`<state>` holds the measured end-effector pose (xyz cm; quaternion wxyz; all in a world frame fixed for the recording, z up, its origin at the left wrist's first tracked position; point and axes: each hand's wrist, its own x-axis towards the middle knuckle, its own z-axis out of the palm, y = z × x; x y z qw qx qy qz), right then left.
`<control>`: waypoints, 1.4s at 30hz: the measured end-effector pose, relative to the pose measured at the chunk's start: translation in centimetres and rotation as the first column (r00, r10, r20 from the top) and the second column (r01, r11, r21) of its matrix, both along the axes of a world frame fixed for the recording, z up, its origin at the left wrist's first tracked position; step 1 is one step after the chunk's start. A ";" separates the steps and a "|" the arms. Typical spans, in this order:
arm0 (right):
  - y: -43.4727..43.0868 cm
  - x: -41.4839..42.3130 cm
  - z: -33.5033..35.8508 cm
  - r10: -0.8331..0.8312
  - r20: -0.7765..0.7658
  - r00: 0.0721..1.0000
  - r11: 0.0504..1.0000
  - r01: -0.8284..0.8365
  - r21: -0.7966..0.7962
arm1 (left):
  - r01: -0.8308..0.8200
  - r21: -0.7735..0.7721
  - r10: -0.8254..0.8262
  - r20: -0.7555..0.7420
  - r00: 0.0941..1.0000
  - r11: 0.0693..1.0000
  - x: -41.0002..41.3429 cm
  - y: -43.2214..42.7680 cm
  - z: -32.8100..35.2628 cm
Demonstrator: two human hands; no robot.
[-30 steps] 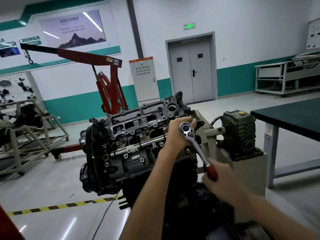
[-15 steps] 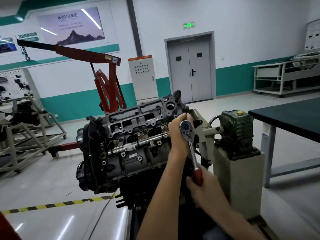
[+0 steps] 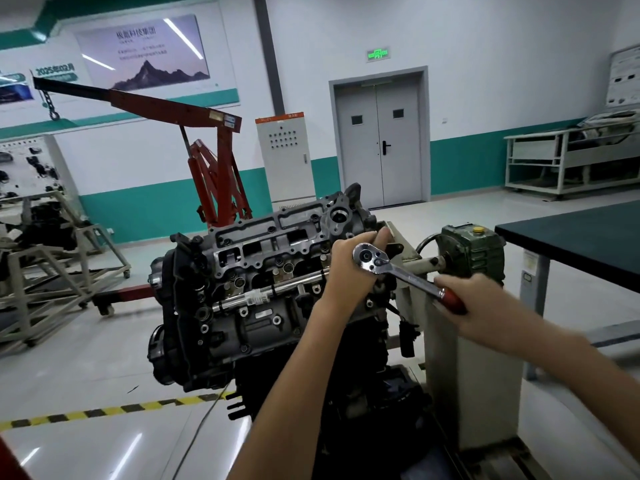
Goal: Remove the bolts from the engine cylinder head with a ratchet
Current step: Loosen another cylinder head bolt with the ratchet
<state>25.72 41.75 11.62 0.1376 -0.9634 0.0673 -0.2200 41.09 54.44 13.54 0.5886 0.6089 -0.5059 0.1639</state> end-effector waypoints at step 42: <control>-2.0 0.2 2.2 0.000 0.055 0.998 0.967 0.014 -0.256 | -0.010 0.188 -0.004 0.074 0.997 0.982 0.2 1.1 0.6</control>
